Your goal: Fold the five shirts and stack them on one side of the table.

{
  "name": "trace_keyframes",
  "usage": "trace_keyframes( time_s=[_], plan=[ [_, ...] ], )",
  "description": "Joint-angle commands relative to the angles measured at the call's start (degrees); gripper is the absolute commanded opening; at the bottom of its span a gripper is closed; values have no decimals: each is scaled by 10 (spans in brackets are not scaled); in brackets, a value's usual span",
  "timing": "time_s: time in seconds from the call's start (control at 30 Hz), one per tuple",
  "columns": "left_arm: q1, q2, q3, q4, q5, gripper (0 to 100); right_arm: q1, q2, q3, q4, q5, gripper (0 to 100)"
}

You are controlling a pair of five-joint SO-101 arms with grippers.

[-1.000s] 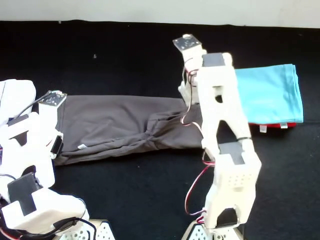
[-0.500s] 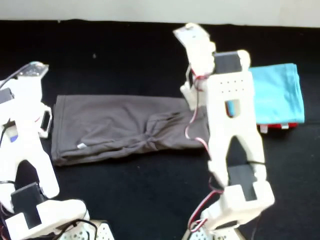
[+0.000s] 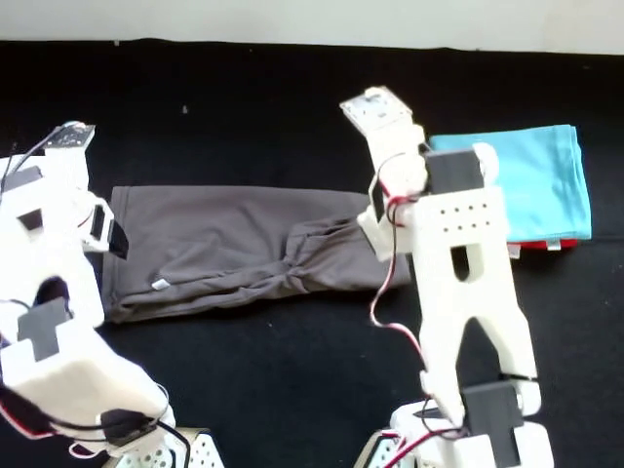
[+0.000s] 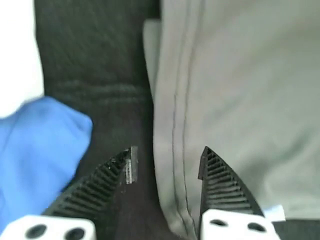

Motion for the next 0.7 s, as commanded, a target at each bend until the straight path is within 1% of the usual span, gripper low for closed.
trace_keyframes(
  time_s=[0.0,0.1,0.3,0.4,0.47,0.57,0.67],
  plan=[
    [0,59,-70,-8,19,210,-6,-49,22,5,-3,177],
    [7,123,-116,32,20,210,-6,-79,39,5,-3,177],
    [78,204,-235,225,22,206,-5,-131,49,5,-4,177],
    [100,238,-282,286,23,169,-3,-149,58,5,-4,177],
    [108,260,-305,312,23,107,-3,-160,75,5,-4,177],
    [106,291,-332,323,23,2,-3,-186,103,5,-4,175],
    [82,313,-346,323,21,8,-3,-231,131,5,-4,174]
  ],
)
